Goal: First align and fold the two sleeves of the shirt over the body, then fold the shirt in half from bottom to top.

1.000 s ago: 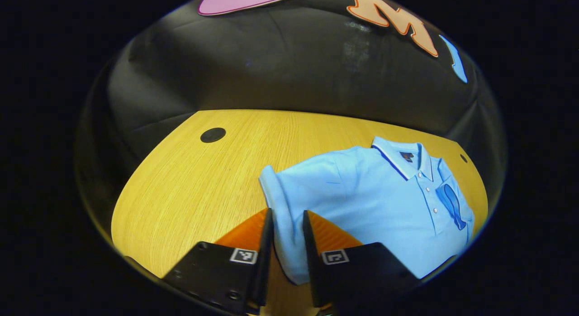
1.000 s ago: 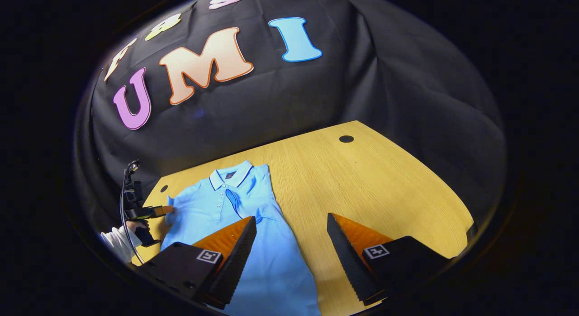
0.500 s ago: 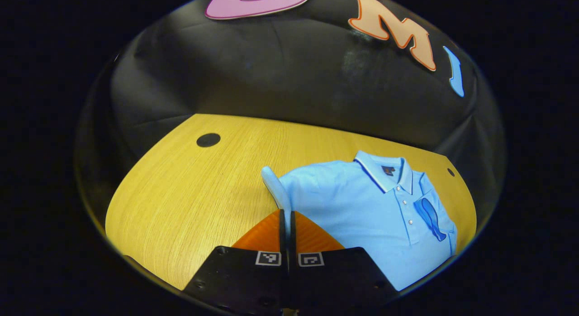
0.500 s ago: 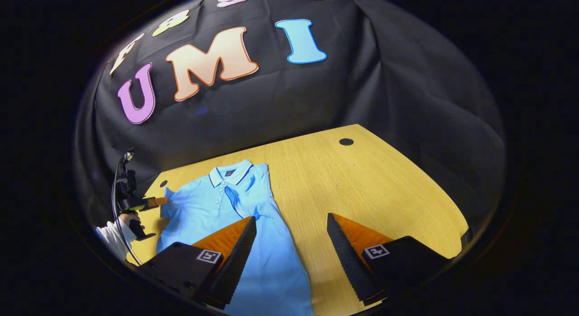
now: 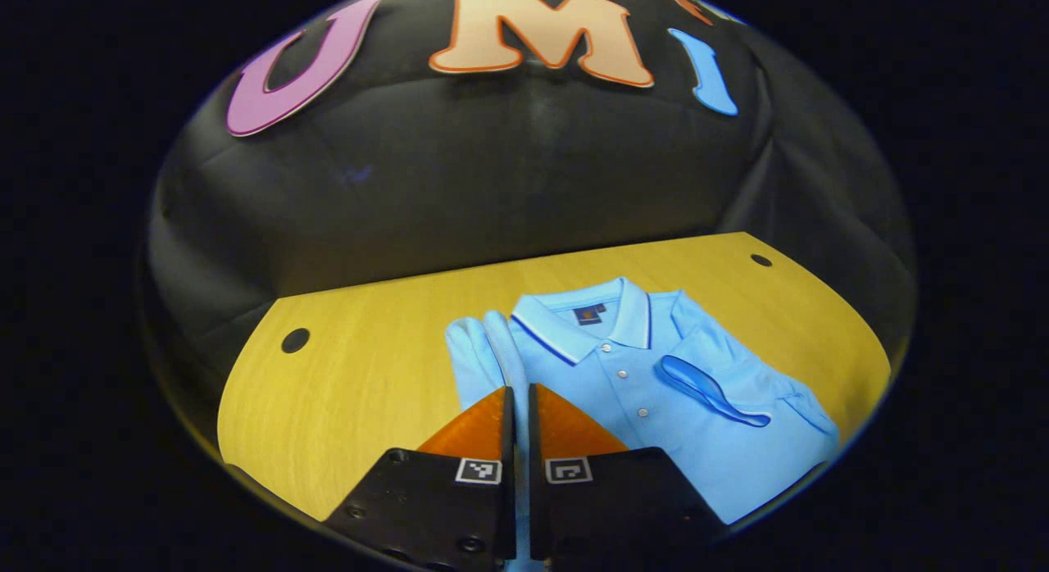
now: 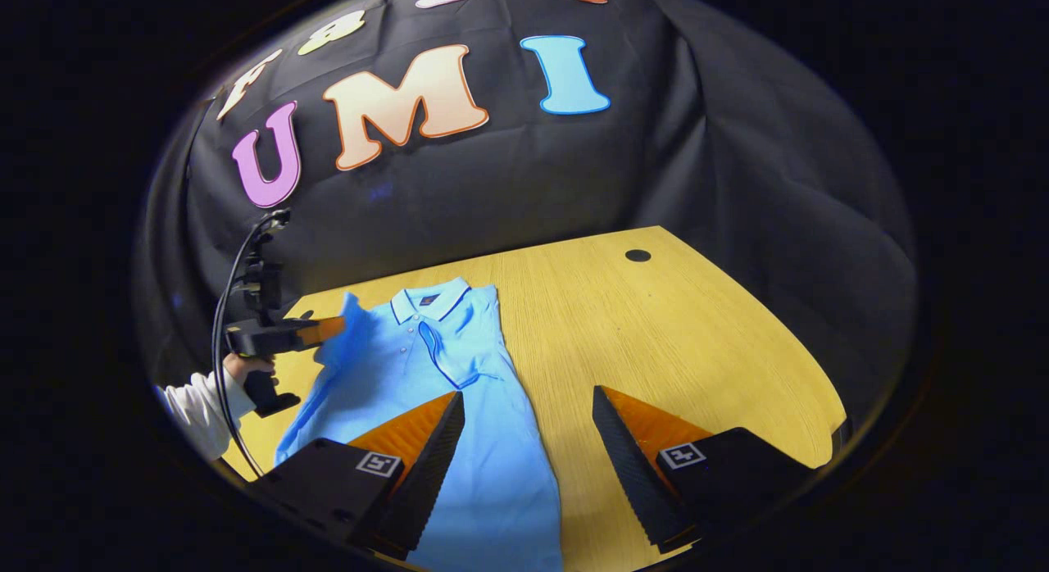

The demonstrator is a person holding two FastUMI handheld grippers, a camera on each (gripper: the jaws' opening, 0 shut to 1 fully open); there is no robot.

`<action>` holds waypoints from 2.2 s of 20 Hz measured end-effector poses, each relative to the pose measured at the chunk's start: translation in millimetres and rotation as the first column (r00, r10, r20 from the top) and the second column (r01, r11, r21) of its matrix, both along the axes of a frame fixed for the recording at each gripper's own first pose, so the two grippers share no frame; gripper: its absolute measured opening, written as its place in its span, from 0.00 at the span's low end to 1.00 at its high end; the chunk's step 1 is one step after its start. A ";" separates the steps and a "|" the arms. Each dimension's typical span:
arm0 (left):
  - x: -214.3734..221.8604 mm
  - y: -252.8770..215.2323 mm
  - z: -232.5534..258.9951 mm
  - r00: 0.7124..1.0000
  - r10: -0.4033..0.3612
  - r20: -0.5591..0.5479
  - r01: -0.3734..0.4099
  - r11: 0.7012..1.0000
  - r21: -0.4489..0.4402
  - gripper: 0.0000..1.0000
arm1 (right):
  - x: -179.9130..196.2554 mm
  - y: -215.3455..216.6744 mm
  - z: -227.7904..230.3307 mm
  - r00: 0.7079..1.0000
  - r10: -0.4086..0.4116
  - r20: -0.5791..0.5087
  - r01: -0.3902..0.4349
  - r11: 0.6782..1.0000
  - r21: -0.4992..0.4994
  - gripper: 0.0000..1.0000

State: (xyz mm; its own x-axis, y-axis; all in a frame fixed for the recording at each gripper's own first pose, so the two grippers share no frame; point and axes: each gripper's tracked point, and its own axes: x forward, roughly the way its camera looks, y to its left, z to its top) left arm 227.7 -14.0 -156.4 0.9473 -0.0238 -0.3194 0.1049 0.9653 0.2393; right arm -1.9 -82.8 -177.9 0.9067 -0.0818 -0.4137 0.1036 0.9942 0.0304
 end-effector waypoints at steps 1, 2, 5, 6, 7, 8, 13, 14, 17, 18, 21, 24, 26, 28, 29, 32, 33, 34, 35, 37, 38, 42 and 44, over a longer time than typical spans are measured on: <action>-2.3 -12.4 -4.3 1.000 -0.021 -0.013 0.020 1.000 -0.014 0.08 | -1.8 0.0 -2.5 1.000 0.008 -0.006 -0.008 1.000 -0.004 0.98; -5.7 -20.5 -5.8 0.999 -0.034 -0.019 0.033 0.999 -0.026 0.12 | -5.3 0.3 -5.0 1.000 0.018 -0.013 -0.018 1.000 -0.007 0.98; -23.1 -30.7 -9.0 1.000 -0.027 -0.013 0.027 0.998 -0.054 0.78 | -12.0 0.7 -11.6 0.998 0.058 -0.029 -0.059 0.998 -0.025 0.98; -34.7 -28.6 -5.6 1.000 -0.013 -0.007 0.013 0.998 -0.065 1.00 | -14.5 1.3 -15.0 0.996 0.075 -0.039 -0.077 0.997 -0.033 0.98; -45.0 -25.9 -3.6 1.000 0.004 0.002 -0.004 0.997 -0.076 0.96 | -18.1 2.8 -18.8 0.994 0.099 -0.048 -0.101 0.994 -0.038 0.98; -61.7 -21.7 -1.0 1.000 0.027 0.013 -0.026 0.996 -0.089 0.96 | -22.2 4.8 -21.3 0.991 0.121 -0.053 -0.124 0.991 -0.043 0.98; -145.6 4.3 -0.5 0.987 0.153 0.057 -0.144 0.980 -0.134 0.97 | -45.4 27.7 -34.3 0.961 0.266 -0.079 -0.270 0.961 -0.057 0.98; -164.6 10.9 -2.7 0.983 0.175 0.061 -0.166 0.977 -0.136 0.97 | -52.2 32.5 -40.8 0.954 0.287 -0.089 -0.292 0.955 -0.058 0.98; -220.0 25.5 -14.8 0.974 0.219 0.050 -0.209 0.966 -0.155 0.96 | -72.6 44.1 -53.8 0.946 0.308 -0.104 -0.314 0.948 -0.050 0.98; -236.1 29.9 -22.2 0.973 0.225 0.045 -0.216 0.965 -0.151 0.96 | -81.0 46.4 -59.6 0.945 0.309 -0.110 -0.316 0.948 -0.049 0.98; -285.6 40.5 -52.1 0.974 0.228 -0.004 -0.227 0.965 -0.132 0.95 | -106.3 50.3 -77.9 0.946 0.296 -0.132 -0.307 0.950 -0.065 0.98; -324.1 44.7 -82.2 0.975 0.213 -0.059 -0.220 0.965 -0.141 0.96 | -136.5 52.8 -97.6 0.950 0.271 -0.154 -0.286 0.955 -0.083 0.98; -342.9 45.8 -97.6 0.976 0.204 -0.072 -0.212 0.968 -0.133 0.96 | -152.6 53.6 -111.1 0.955 0.251 -0.158 -0.268 0.959 -0.095 0.98; -356.0 46.3 -116.0 0.976 0.195 -0.094 -0.205 0.971 -0.121 0.96 | -166.0 50.1 -121.8 0.959 0.231 -0.166 -0.251 0.961 -0.115 0.93; -359.3 45.7 -123.3 0.978 0.187 -0.098 -0.197 0.974 -0.115 0.96 | -169.8 48.7 -124.9 0.961 0.223 -0.166 -0.244 0.962 -0.121 0.98; -362.4 41.9 -139.6 0.980 0.171 -0.102 -0.181 0.978 -0.100 0.96 | -178.2 48.8 -136.2 0.963 0.215 -0.161 -0.238 0.962 -0.136 0.98; -362.3 41.8 -140.6 0.981 0.169 -0.093 -0.178 0.980 -0.088 0.96 | -179.2 48.7 -140.4 0.963 0.215 -0.163 -0.239 0.960 -0.146 0.98; -363.6 42.6 -144.3 0.982 0.166 -0.088 -0.173 0.982 -0.073 0.96 | -180.6 47.9 -143.3 0.963 0.213 -0.163 -0.238 0.959 -0.155 0.98; -362.5 42.2 -147.7 0.983 0.162 -0.086 -0.168 0.984 -0.066 0.96 | -181.2 47.9 -146.3 0.964 0.213 -0.162 -0.238 0.959 -0.155 0.98; -362.6 41.7 -148.7 0.985 0.156 -0.074 -0.160 0.986 -0.049 0.97 | -184.3 50.0 -151.4 0.965 0.210 -0.158 -0.234 0.960 -0.151 0.98; -363.6 41.8 -149.7 0.986 0.153 -0.068 -0.156 0.987 -0.041 0.97 | -182.7 50.6 -149.6 0.966 0.211 -0.147 -0.232 0.961 -0.149 0.94; -363.3 40.1 -151.0 0.990 0.132 -0.056 -0.135 0.990 -0.052 0.97 | -184.7 59.3 -151.7 0.967 0.222 -0.126 -0.239 0.962 -0.133 0.89; -363.0 39.1 -151.5 0.992 0.114 -0.057 -0.117 0.991 -0.062 0.87 | -184.9 66.3 -153.6 0.961 0.242 -0.132 -0.259 0.958 -0.124 0.60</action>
